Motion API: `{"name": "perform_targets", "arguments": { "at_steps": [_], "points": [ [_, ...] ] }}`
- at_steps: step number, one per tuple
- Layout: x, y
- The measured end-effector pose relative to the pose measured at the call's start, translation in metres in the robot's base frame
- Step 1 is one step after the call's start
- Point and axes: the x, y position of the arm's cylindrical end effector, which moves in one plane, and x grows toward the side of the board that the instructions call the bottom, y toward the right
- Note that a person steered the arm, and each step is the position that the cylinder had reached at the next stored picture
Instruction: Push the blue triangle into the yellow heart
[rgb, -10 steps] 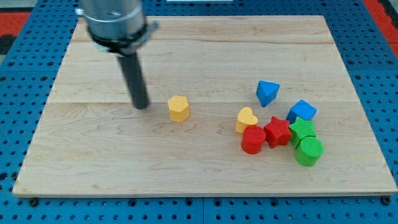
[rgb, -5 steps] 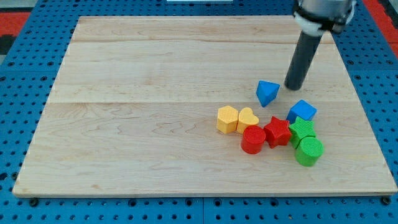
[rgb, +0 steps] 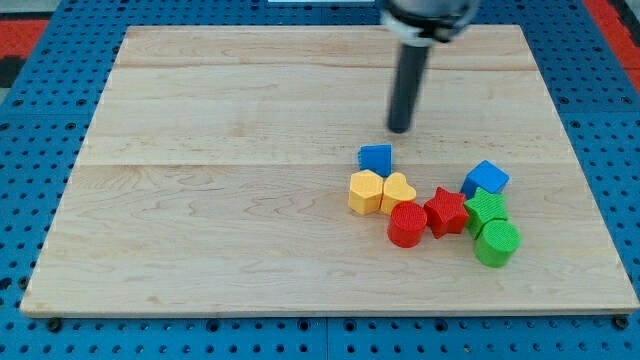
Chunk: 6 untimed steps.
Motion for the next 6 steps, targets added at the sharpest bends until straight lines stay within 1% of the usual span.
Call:
{"name": "perform_targets", "arguments": {
  "at_steps": [1,2,3,4,5,6],
  "points": [
    [0.006,-0.037],
    [0.028,-0.035],
    [0.046,0.064],
    [0.061,0.075],
    [0.012,0.058],
    [-0.001,0.045]
  ]
}}
